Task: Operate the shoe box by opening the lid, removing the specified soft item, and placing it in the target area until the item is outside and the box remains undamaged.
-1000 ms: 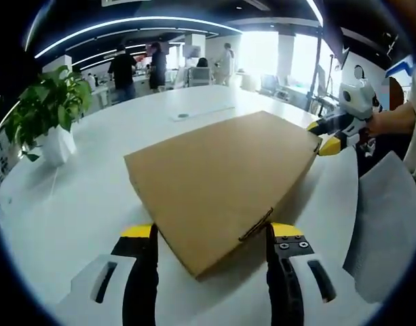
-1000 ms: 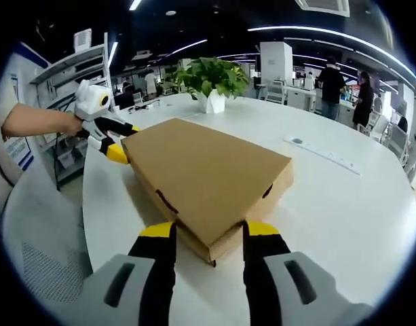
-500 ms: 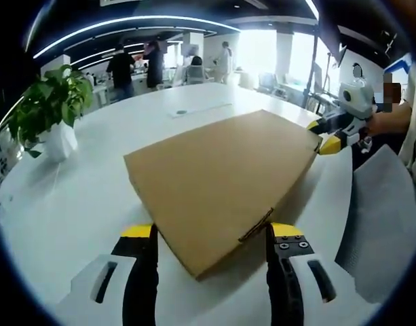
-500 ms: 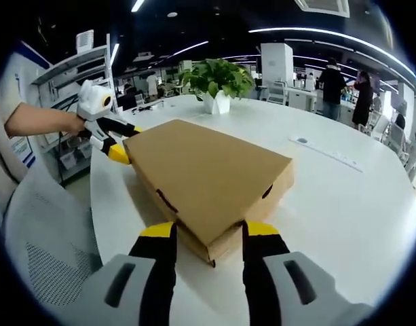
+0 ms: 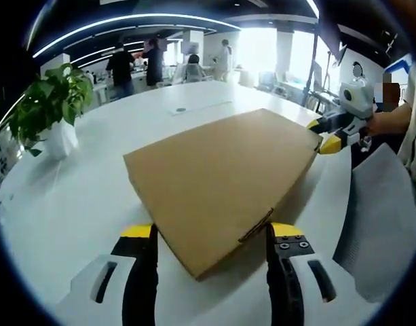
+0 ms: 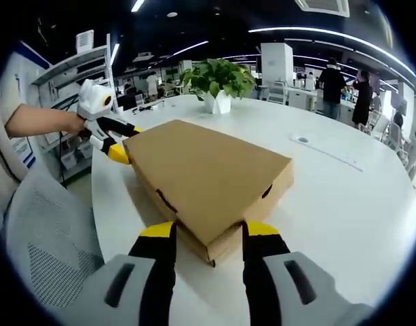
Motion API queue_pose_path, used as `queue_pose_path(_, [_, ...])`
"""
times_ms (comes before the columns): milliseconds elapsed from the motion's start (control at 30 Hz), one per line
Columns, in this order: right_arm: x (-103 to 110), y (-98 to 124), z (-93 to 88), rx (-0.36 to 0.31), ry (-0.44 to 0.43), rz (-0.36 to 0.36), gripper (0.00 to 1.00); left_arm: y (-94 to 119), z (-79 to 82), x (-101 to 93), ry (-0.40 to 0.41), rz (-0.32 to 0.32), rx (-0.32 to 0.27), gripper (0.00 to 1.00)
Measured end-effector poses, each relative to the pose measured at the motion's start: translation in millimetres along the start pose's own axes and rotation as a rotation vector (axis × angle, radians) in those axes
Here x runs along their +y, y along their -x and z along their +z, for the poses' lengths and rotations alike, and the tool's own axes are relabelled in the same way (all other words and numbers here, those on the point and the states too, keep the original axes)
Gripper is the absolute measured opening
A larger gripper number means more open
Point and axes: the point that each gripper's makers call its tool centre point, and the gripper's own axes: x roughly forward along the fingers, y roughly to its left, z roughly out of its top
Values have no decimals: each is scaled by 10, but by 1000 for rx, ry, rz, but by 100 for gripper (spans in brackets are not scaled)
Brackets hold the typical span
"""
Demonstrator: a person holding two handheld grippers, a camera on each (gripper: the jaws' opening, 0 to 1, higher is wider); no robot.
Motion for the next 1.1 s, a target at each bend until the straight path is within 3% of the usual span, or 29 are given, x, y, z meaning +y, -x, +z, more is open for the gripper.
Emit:
queue_pose_path(567, [13,49,74,-4,-20,2,35,56,61,-7,39,-28,22,66])
queue_pose_path(1100, [53,156,271,-21,-25,5,36,156,195,-30,55,-29,17,69])
